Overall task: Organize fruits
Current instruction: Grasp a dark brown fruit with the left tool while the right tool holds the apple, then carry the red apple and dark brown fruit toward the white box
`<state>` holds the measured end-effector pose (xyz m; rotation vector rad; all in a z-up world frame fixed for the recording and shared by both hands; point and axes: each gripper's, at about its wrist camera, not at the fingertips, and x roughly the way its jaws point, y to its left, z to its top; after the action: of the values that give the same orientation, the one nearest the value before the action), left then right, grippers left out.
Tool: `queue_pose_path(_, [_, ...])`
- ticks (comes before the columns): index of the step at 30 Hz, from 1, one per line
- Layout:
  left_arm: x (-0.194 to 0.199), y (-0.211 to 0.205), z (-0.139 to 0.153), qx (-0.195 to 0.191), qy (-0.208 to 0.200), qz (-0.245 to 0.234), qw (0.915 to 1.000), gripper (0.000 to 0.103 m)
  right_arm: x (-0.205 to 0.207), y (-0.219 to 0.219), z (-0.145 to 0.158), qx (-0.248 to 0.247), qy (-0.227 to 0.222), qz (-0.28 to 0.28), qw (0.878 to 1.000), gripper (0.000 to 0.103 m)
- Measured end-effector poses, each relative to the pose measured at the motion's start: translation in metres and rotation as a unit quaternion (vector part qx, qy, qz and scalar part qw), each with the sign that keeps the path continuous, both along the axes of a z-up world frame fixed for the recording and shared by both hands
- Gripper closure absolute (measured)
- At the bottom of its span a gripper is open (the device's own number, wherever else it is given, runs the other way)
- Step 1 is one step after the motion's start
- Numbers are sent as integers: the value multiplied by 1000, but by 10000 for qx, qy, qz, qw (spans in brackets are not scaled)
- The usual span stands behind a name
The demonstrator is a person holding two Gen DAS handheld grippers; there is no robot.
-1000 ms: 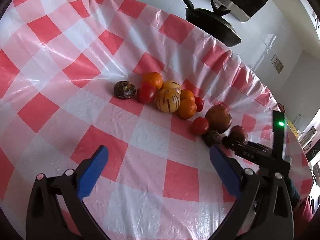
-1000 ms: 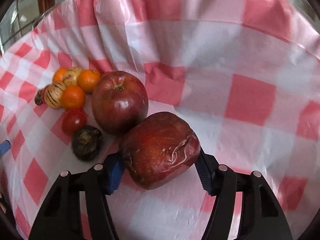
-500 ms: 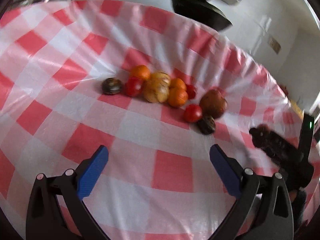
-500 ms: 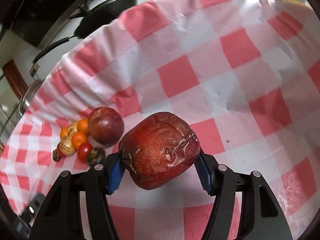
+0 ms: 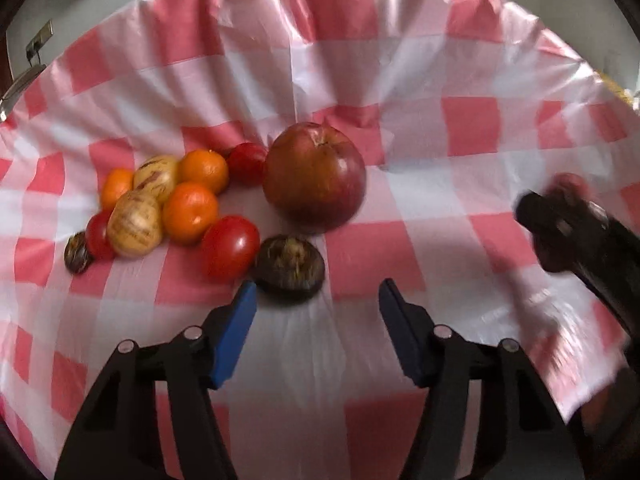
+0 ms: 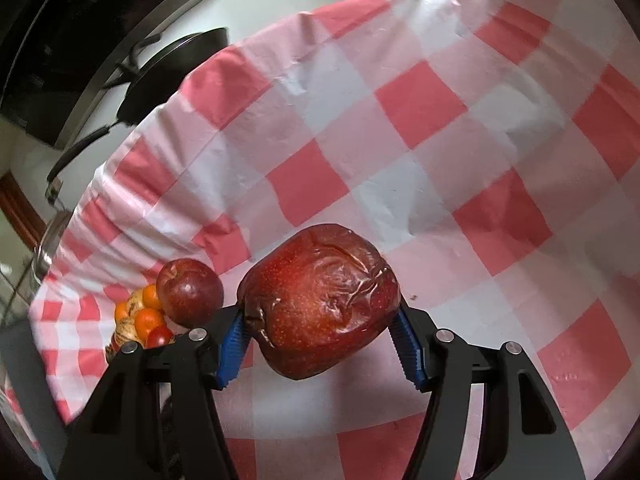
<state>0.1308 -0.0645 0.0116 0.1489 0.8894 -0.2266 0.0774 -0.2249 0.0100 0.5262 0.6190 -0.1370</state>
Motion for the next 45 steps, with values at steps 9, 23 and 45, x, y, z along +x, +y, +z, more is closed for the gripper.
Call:
queue_pose_path(9, [8,20,1,-210,-3,85,9997,64,3,-1,-2,31,15,95,9999,41])
queue_pose_path(23, [-60,92,15,-551,-393,741,9950,64,1,-2,-1,73,-64,104,9999,42])
queue_pose_path(45, [-203,169,41,-487,-829,1361,9860,64,-9,21,-3,202,289,641,9973,42])
